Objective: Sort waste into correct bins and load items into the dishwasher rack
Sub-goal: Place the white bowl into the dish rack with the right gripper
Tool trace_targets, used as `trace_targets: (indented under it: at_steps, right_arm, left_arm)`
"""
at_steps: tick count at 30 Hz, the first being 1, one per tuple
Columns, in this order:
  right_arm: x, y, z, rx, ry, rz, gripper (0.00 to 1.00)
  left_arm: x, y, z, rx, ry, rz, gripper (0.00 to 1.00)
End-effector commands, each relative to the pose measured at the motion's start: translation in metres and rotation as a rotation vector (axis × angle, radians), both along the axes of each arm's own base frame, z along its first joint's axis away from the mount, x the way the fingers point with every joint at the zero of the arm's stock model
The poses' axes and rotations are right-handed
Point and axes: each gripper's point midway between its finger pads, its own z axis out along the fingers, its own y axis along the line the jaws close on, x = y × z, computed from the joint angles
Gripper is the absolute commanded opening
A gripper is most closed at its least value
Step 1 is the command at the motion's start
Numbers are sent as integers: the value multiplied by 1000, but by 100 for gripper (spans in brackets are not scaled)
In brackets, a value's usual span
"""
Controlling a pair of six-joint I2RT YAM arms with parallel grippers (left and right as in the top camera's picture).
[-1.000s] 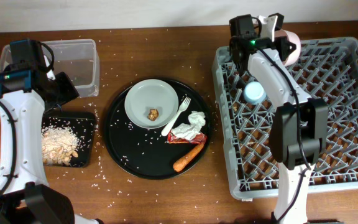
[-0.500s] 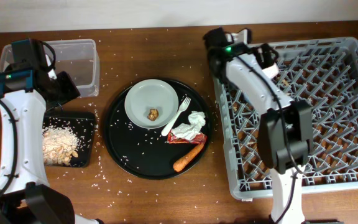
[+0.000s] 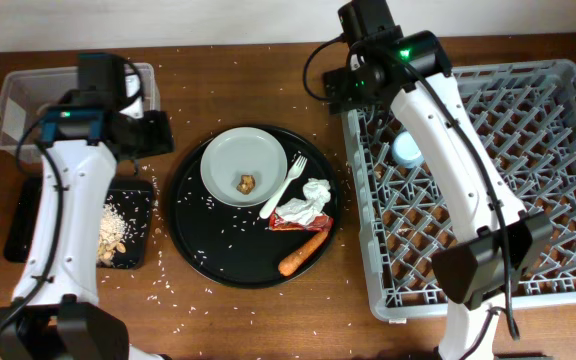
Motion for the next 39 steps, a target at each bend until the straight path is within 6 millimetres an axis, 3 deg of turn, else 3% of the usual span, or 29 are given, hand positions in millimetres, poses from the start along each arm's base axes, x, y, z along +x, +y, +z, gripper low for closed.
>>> trace_targets:
  at_steps: [1, 6, 14, 16, 17, 19, 21, 27, 31, 34, 36, 39]
  right_arm:
    - [-13, 37, -5, 196, 83, 63, 99]
    - [-30, 66, -31, 263, 189, 81, 93]
    - [-32, 91, -29, 298, 173, 67, 90]
    - [-30, 92, -29, 310, 168, 50, 89]
    - [-29, 92, -29, 311, 164, 51, 89]
    - [-25, 86, -29, 314, 159, 38, 89]
    - [-19, 70, -29, 315, 159, 2, 89]
    - [-9, 19, -34, 307, 184, -108, 89]
    - [-9, 7, -35, 304, 197, -136, 90]
    - [-9, 6, -36, 299, 199, -138, 90]
    - [-9, 5, -36, 299, 199, -140, 90]
    - [-9, 5, -36, 299, 199, -140, 90]
  left_arm:
    - [7, -25, 3, 13, -31, -99, 70]
    - [5, -31, 2, 12, -22, -113, 71]
    - [4, -30, -1, 12, -12, -112, 71]
    - [1, -40, -6, 16, 3, -159, 71]
    - [0, -55, -13, 13, 14, -231, 71]
    - [0, -76, -26, 31, 32, -323, 71]
    - [-2, -105, -46, 77, 65, -491, 71]
    - [-1, -168, -109, 124, 142, -727, 71]
    - [-19, -209, -155, 189, 212, -978, 70]
    - [-14, -219, -158, 191, 182, -990, 69]
    - [-14, -219, -160, 190, 185, -990, 61]
    - [-18, -217, -180, 189, 235, -994, 56]
